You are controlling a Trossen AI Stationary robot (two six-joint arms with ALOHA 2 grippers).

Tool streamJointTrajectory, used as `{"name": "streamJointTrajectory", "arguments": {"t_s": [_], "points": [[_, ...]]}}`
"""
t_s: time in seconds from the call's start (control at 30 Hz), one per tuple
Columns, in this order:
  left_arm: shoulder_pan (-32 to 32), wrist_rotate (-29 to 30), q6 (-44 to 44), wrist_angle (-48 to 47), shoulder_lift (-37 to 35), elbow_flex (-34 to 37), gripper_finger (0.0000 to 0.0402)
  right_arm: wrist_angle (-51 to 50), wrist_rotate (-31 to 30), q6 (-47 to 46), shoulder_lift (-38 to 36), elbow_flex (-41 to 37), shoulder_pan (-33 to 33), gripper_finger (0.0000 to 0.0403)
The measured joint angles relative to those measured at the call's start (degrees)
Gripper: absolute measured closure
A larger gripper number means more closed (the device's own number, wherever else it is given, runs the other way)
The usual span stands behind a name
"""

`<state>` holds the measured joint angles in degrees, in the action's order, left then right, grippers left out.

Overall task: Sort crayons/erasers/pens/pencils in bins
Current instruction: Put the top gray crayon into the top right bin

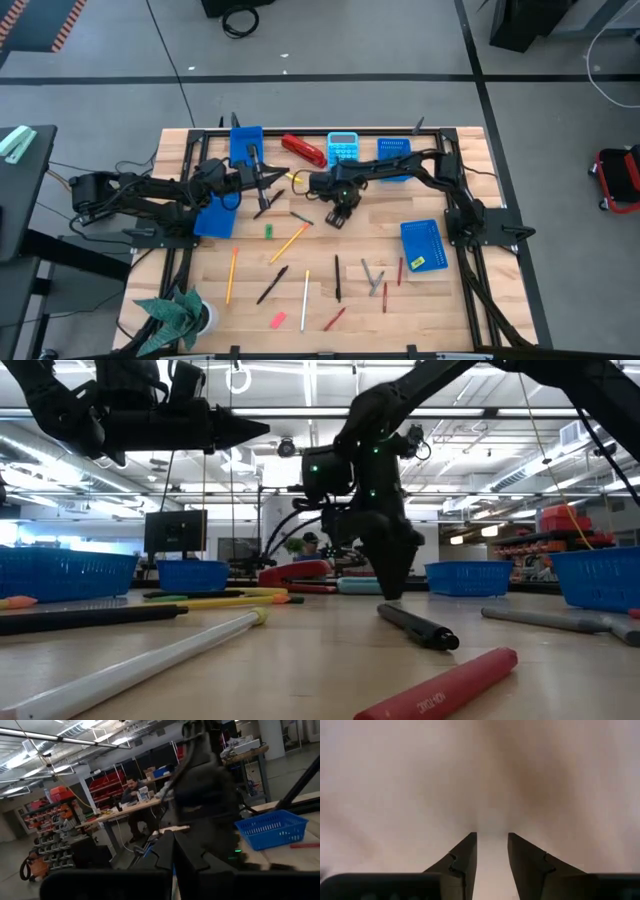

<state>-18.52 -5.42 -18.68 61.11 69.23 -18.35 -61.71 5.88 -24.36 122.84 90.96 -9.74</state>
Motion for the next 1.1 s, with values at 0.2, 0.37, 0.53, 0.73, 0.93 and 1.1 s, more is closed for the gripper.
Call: {"name": "streamJointTrajectory", "arguments": {"t_s": [0.2, 0.37, 0.53, 0.73, 0.93, 1.1], "points": [[0.0, 0.0, 0.0, 2.4, 0.0, 0.0, 0.0381, -2.2, 3.4, -7.2, -2.9, 0.0, 7.0, 0.0287], [0.0, 0.0, 0.0, 2.7, 0.0, 0.0, 0.039, 1.0, 2.3, -16.3, -7.9, 0.0, 13.3, 0.0287], [0.0, 0.0, 0.4, 3.1, 0.0, 0.0, 0.0387, 6.5, 0.0, -37.8, -10.8, 0.1, 17.9, 0.0287], [0.0, 0.0, 4.2, 5.2, 0.0, 0.0, 0.0376, 10.9, -0.1, -61.6, -8.5, 0.1, 23.4, 0.0287], [0.0, 0.0, 4.5, 5.3, 0.0, 0.0, 0.0388, 12.9, 0.7, -74.5, -4.6, 0.1, 27.7, 0.0287], [0.0, 0.0, 4.1, 7.8, 0.0, 0.0, 0.0384, 13.0, 1.5, -77.8, -2.8, 0.0, 29.2, 0.0287]]}}
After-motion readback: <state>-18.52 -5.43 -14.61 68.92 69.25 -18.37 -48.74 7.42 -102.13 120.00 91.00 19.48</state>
